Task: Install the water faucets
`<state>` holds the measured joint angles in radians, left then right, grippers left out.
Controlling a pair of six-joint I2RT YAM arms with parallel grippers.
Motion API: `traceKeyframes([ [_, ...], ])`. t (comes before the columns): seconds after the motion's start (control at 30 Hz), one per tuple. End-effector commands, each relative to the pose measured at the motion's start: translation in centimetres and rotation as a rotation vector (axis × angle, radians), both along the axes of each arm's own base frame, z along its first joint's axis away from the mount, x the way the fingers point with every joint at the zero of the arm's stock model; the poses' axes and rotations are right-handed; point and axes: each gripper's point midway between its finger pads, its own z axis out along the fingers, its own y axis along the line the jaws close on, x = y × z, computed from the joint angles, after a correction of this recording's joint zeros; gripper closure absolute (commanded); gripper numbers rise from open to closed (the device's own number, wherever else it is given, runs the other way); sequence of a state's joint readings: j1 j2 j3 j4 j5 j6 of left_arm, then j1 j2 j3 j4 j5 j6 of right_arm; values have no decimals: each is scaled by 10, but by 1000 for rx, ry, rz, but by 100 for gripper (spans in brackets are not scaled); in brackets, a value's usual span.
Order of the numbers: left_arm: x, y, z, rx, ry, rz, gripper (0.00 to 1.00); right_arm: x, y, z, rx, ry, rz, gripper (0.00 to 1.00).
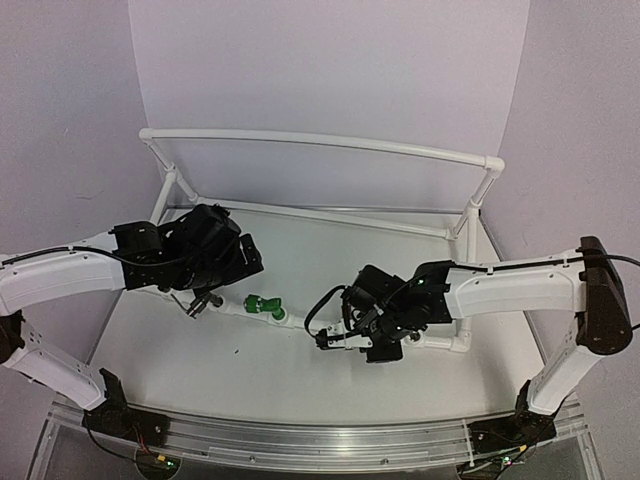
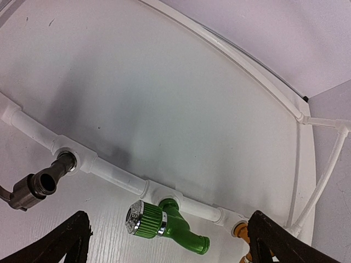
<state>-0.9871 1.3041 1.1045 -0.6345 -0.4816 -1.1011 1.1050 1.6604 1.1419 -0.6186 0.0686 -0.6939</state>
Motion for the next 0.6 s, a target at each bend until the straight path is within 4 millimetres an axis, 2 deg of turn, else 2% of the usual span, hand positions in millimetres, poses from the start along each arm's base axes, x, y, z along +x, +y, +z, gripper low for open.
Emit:
traceKeyframes([
  [0.0, 2, 4, 13, -42, -32, 18, 0, 11, 7, 2, 23, -60, -32, 93],
  [0.1, 2, 5, 14, -44, -34, 21, 0, 12, 6, 1, 16, -67, -22, 93],
  [0.23, 2, 4, 13, -43, -33, 20, 0, 9, 21, 8, 60, -35, -31, 92],
  [0.37, 2, 4, 14, -43, -35, 19, 0, -5, 30, 11, 76, -28, -8, 92],
  [0.57, 2, 3, 13, -49, -34, 18, 0, -8, 31, 5, 67, -67, -12, 93],
])
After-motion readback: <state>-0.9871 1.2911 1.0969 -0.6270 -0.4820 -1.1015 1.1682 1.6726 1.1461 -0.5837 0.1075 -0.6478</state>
